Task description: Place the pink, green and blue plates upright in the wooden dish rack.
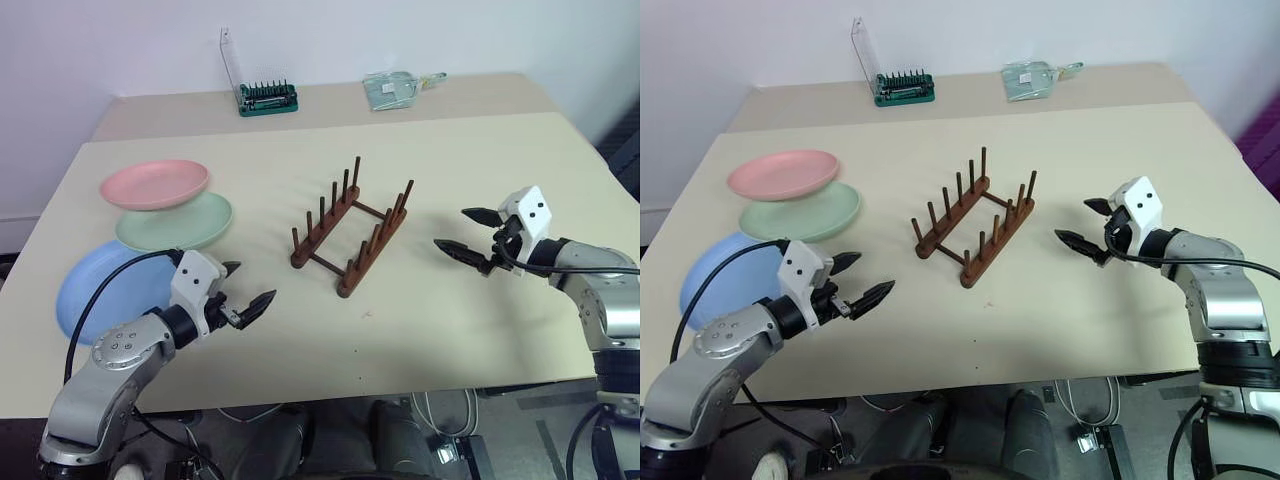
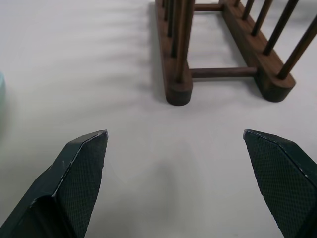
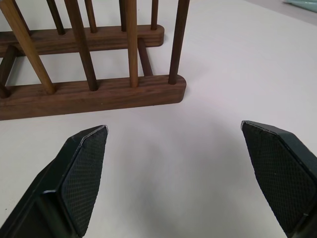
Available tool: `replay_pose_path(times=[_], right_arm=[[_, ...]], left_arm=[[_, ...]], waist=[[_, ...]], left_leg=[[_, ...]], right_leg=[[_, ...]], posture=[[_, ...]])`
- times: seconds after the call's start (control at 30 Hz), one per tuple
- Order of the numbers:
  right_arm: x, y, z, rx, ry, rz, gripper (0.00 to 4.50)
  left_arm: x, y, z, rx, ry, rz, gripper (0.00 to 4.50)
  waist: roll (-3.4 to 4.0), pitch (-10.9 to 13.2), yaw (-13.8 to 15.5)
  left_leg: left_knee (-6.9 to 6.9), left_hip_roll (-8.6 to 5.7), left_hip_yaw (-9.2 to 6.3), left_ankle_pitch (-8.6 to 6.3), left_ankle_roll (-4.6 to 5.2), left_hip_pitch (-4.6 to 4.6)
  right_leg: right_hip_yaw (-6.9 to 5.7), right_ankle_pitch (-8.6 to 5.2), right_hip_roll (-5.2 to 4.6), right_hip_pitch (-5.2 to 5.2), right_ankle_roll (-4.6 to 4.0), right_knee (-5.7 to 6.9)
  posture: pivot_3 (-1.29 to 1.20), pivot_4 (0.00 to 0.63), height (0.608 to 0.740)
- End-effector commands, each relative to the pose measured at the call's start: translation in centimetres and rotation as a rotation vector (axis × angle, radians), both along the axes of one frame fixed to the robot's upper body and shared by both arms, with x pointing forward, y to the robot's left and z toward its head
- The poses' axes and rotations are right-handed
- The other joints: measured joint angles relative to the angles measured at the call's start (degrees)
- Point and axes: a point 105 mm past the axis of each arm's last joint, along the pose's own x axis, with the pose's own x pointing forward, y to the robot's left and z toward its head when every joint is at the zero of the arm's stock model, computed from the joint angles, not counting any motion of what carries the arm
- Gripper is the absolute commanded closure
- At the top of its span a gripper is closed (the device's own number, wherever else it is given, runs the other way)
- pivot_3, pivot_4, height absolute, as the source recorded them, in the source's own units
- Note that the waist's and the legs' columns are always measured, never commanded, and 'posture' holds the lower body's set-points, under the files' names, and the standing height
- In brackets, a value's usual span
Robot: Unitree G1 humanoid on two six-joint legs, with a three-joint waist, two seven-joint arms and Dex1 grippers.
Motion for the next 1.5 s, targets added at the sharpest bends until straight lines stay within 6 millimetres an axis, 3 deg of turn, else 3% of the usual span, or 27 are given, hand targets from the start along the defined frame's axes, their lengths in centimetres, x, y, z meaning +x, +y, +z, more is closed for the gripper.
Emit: replay_pose_path(times=[0.03, 0.2, 0.4, 0.63, 0.73, 0.83, 1.07, 1.17, 1.3, 1.37, 1.5], right_arm=[[0.5, 0.4, 1.2, 0.0, -0.048, 0.015, 0.09], [0.8, 0.9, 1.6, -0.006, -0.059, 0.03, 0.09], [-0.1, 1.5, 1.3, -0.008, -0.051, 0.045, 0.09], [-5.4, 3.9, 0.0, -0.016, 0.1, 0.213, 0.09], [-6.8, 5.9, -0.4, -0.01, 0.127, 0.264, 0.09], [-8.8, 7.8, -1.0, 0.019, 0.161, 0.318, 0.09], [-9.7, 8.6, -1.6, 0.036, 0.148, 0.288, 0.09], [-9.4, 8.6, -1.5, 0.037, 0.137, 0.278, 0.0], [-9.0, 8.9, -1.4, 0.036, 0.123, 0.27, 0.0], [-8.9, 8.7, -1.4, 0.034, 0.122, 0.266, 0.0], [-8.9, 8.1, -1.6, 0.022, 0.131, 0.252, 0.0]], left_arm=[[-0.3, -0.6, 0.9, 0.0, -0.04, -0.015, 0.0], [-0.5, -0.9, 0.9, -0.009, -0.044, -0.023, 0.0], [-1.9, -2.3, -0.5, -0.023, 0.059, -0.143, 0.0], [-2.0, -7.1, -2.6, 0.046, 0.109, -0.338, 0.0], [-1.1, -8.4, -3.5, 0.051, 0.142, -0.361, 0.0], [1.2, -10.8, -3.5, -0.008, 0.143, -0.339, 0.0], [3.9, -14.1, -4.9, 0.028, 0.131, -0.284, 0.0], [4.8, -14.5, -4.7, 0.0, 0.114, -0.223, 0.89], [5.1, -14.0, -5.0, 0.014, 0.098, -0.18, 2.93], [5.4, -13.4, -5.3, 0.031, 0.096, -0.136, 3.72], [5.8, -12.6, -5.1, 0.084, 0.05, -0.134, 3.72]], waist=[[0.0, 0.0, 0.0], [0.0, 0.0, 0.0], [0.0, 0.0, 0.1], [0.03, 0.0, 0.2], [0.03, 0.0, 0.0], [0.0, 0.0, 0.4], [-0.16, -0.1, 0.9], [-0.19, -0.1, 1.5], [-0.19, -0.1, 1.5], [-0.19, -0.1, 1.5], [-0.23, -0.1, 1.3]], left_leg=[[0.0, 0.0, 0.0, 0.0, 0.0, 0.0], [0.0, 0.0, 0.01, 0.0, 0.0, 0.0], [0.0, 0.0, 0.01, -0.01, 0.01, 0.0], [0.01, -0.01, 0.02, -0.01, 0.02, -0.02], [0.01, 0.02, 0.07, -0.02, 0.03, 0.01], [0.01, 0.08, 0.13, -0.02, 0.04, 0.02], [0.09, 0.06, 0.21, -0.06, 0.1, 0.04], [0.12, 0.07, 0.23, -0.05, 0.09, 0.09], [0.12, 0.08, 0.24, -0.05, 0.09, 0.09], [0.12, 0.08, 0.24, -0.05, 0.09, 0.1], [0.11, 0.08, 0.26, -0.05, 0.09, 0.12]], right_leg=[[0.0, 0.0, 0.0, 0.0, 0.0, 0.0], [0.01, 0.0, 0.0, 0.0, 0.0, -0.01], [0.01, 0.0, 0.0, 0.0, 0.0, -0.01], [0.01, 0.0, -0.02, 0.01, 0.0, 0.0], [0.02, 0.0, -0.02, 0.01, 0.0, 0.0], [0.02, 0.01, 0.01, 0.01, 0.0, -0.01], [0.04, 0.05, -0.01, 0.09, 0.02, -0.07], [0.05, 0.11, 0.0, 0.15, 0.04, -0.09], [0.06, 0.11, 0.01, 0.14, 0.04, -0.09], [0.06, 0.11, 0.01, 0.14, 0.04, -0.09], [0.07, 0.11, 0.02, 0.15, 0.04, -0.08]], posture=[[0.0, 0.15, 0.74], [0.0, 0.15, 0.74], [0.0, 0.15, 0.74], [0.0, 0.15, 0.74], [0.0, 0.15, 0.74], [0.0, 0.15, 0.74], [0.0, 0.15, 0.74], [0.0, 0.15, 0.74], [0.0, 0.15, 0.74], [0.0, 0.15, 0.74], [0.0, 0.15, 0.74]])
